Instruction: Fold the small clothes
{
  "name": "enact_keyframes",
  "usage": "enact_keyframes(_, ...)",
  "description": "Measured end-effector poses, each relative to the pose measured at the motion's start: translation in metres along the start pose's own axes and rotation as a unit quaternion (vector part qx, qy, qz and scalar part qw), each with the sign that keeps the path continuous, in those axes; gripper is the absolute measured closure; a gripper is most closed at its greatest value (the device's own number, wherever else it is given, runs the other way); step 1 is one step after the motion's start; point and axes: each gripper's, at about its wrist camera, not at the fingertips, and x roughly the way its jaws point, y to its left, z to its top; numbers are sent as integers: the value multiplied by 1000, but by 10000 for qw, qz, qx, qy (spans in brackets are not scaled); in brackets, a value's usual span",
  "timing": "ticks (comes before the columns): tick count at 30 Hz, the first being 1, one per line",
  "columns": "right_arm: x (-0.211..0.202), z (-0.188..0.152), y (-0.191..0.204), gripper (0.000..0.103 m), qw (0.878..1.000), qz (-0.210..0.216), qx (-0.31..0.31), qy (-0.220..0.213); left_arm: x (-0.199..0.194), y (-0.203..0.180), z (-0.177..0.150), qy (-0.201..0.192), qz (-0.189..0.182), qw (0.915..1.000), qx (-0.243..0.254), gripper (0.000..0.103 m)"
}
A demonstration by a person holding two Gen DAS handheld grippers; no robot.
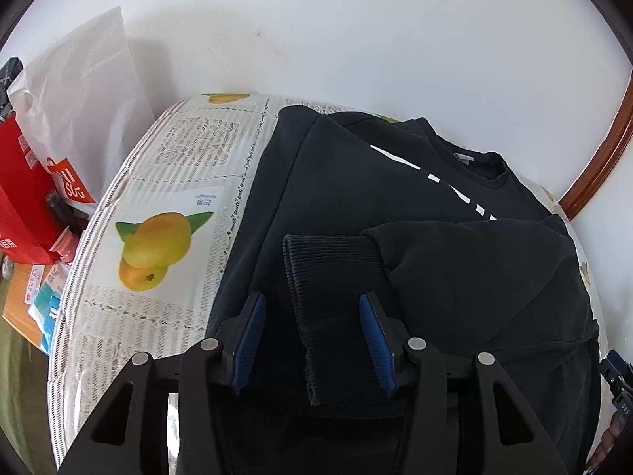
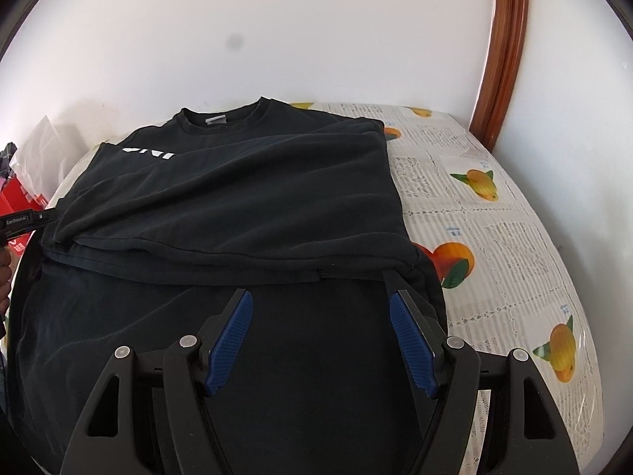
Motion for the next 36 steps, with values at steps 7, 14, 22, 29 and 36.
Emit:
enact_keyframes(7,3,3,-15,32,9999,-31,146,-71,2,-10,-2,-220,540,9980,238,97)
enact_keyframes(14,13,1,-25,32,9994,-277,181,-45,-12,6,-5,-284,534,9981,76,99)
enact_keyframes(22,3,-24,-42,32,9978,-467,465,56,-28,16,-28,-241,599,9979,50,99)
enact_keyframes(29,-29,-42,-47,32,9967,-640,479,-136,-66,19,-52,-365,480,9982,-16,99)
enact_keyframes(36,-56,-61,-47,32,9970,-618,420,-210,-103,19,-84,-432,462,9980,-53,86)
